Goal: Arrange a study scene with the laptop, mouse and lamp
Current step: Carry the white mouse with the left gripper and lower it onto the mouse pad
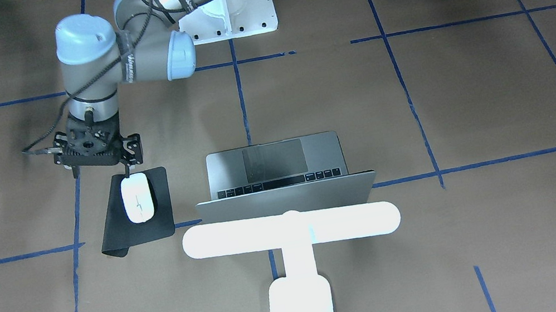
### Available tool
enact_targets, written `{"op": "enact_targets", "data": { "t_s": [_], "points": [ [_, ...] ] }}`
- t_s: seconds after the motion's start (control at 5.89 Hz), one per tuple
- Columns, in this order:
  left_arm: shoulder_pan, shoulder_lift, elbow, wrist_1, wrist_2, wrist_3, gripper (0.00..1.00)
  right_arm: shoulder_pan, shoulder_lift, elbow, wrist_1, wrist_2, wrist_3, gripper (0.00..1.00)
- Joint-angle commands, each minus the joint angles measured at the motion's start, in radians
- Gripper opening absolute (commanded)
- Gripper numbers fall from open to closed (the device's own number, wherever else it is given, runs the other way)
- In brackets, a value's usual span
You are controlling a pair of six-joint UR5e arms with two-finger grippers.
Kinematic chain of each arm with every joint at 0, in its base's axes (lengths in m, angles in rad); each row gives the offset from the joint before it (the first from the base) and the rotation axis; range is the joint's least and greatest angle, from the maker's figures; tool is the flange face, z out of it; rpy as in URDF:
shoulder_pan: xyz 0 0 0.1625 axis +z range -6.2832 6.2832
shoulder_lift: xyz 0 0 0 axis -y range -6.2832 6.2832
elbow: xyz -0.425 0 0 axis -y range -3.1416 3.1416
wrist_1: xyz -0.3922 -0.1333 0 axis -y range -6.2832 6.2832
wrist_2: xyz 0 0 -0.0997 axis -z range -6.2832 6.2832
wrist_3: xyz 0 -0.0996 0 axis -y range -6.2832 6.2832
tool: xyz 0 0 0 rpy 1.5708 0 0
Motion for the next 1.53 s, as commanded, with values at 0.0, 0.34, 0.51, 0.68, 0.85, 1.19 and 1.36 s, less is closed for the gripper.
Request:
{"op": "enact_targets", "data": {
  "t_s": [0.0, 0.34, 0.51, 0.68, 0.85, 1.19, 1.36],
  "points": [
    [-0.001, 0.060, -0.213, 0.174, -0.034, 0.000, 0.99, 0.054, -0.003, 0.012, 0.000, 0.051, 0.000, 1.00],
    [-0.033, 0.198, -0.486, 0.309, -0.109, 0.009, 0.99, 0.114, -0.029, 0.018, 0.000, 0.107, -0.041, 1.00],
    [-0.061, 0.256, -0.590, 0.375, -0.156, 0.012, 0.98, 0.140, -0.053, 0.021, 0.000, 0.119, -0.089, 1.00],
    [-0.091, 0.319, -0.684, 0.430, -0.202, 0.058, 0.98, 0.171, -0.091, 0.020, 0.000, 0.132, -0.179, 1.00],
    [-0.128, 0.406, -0.794, 0.492, -0.244, 0.131, 0.98, 0.194, -0.128, 0.020, -0.002, 0.135, -0.278, 1.00],
    [-0.211, 0.590, -0.950, 0.506, -0.319, 0.269, 0.98, 0.199, -0.174, 0.005, -0.011, 0.135, -0.433, 1.00],
    [-0.260, 0.690, -1.002, 0.506, -0.379, 0.353, 0.98, 0.244, -0.173, 0.012, -0.108, 0.136, -0.565, 1.00]
  ]
}}
